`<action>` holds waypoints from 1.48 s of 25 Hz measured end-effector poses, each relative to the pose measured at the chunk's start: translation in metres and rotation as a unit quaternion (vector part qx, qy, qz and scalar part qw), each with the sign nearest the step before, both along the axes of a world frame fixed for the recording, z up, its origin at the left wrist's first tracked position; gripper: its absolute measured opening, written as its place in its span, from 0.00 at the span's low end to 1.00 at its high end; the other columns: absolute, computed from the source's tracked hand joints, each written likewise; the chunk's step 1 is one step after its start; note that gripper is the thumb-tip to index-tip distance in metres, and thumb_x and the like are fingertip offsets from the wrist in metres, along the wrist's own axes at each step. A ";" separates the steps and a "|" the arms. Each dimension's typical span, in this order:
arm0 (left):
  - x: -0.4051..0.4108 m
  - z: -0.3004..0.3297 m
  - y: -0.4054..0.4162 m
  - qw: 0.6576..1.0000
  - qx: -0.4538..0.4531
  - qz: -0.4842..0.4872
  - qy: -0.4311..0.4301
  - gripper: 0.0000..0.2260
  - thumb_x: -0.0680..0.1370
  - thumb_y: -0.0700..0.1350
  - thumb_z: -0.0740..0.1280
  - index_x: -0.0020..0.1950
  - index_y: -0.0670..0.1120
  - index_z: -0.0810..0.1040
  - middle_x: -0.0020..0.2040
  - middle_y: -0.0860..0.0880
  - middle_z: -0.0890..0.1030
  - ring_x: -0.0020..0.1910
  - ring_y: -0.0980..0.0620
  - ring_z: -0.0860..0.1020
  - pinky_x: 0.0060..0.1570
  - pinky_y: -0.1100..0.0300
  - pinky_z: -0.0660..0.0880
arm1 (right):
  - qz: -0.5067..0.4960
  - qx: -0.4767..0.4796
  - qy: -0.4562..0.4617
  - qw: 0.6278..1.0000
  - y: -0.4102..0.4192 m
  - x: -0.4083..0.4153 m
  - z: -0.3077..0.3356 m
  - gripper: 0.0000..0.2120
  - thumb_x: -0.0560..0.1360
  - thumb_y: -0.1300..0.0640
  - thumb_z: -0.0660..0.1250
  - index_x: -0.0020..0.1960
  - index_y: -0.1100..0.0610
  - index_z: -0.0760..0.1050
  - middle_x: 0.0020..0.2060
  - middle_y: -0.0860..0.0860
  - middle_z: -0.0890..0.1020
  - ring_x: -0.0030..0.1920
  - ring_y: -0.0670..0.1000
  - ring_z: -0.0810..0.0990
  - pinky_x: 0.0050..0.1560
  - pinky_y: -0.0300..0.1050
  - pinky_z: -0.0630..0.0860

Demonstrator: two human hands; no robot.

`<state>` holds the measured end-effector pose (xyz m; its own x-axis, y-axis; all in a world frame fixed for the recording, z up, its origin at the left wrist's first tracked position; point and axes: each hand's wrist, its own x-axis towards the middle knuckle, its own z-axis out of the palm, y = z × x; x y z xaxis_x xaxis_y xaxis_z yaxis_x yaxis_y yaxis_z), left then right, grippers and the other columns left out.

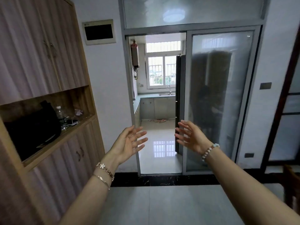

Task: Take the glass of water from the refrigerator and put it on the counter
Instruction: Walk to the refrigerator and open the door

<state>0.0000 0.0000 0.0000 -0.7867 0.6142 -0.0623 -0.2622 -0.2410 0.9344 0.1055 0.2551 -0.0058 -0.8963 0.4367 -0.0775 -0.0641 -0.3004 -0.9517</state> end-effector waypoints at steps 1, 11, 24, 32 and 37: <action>-0.005 -0.006 0.002 1.000 0.001 -0.002 -0.004 0.14 0.79 0.53 0.63 0.56 0.47 0.82 0.60 0.45 0.84 0.59 0.43 0.81 0.66 0.47 0.71 | -0.001 -0.008 -0.002 1.000 0.000 -0.005 -0.006 0.18 0.75 0.47 0.69 0.61 0.53 0.79 0.60 0.55 0.81 0.58 0.57 0.81 0.64 0.56 0.76; -0.062 -0.104 0.008 0.996 -0.051 0.000 -0.071 0.14 0.79 0.53 0.62 0.57 0.49 0.82 0.58 0.48 0.85 0.55 0.46 0.84 0.56 0.51 0.77 | 0.005 -0.025 -0.075 0.997 0.022 -0.053 -0.093 0.10 0.74 0.50 0.71 0.53 0.52 0.82 0.58 0.53 0.83 0.56 0.55 0.83 0.55 0.50 0.80; -0.273 -0.105 0.156 0.995 -0.072 0.006 -0.063 0.14 0.79 0.53 0.62 0.58 0.49 0.82 0.60 0.48 0.84 0.59 0.45 0.82 0.66 0.48 0.72 | 0.012 -0.041 -0.088 0.995 0.162 -0.274 -0.111 0.07 0.76 0.51 0.68 0.52 0.51 0.81 0.55 0.51 0.82 0.53 0.53 0.82 0.60 0.51 0.78; -0.417 -0.122 0.248 0.993 -0.059 -0.012 -0.103 0.13 0.79 0.52 0.64 0.57 0.49 0.82 0.59 0.48 0.85 0.58 0.44 0.82 0.66 0.48 0.72 | 0.027 -0.069 -0.122 0.990 0.243 -0.420 -0.140 0.16 0.75 0.50 0.70 0.61 0.53 0.80 0.58 0.52 0.83 0.57 0.55 0.83 0.54 0.51 0.80; -0.532 -0.136 0.305 0.992 -0.055 -0.045 -0.105 0.16 0.78 0.53 0.64 0.62 0.49 0.81 0.62 0.48 0.83 0.60 0.44 0.81 0.62 0.50 0.75 | 0.006 -0.076 -0.117 0.990 0.294 -0.522 -0.147 0.17 0.74 0.50 0.71 0.61 0.54 0.80 0.59 0.53 0.83 0.57 0.56 0.83 0.55 0.52 0.80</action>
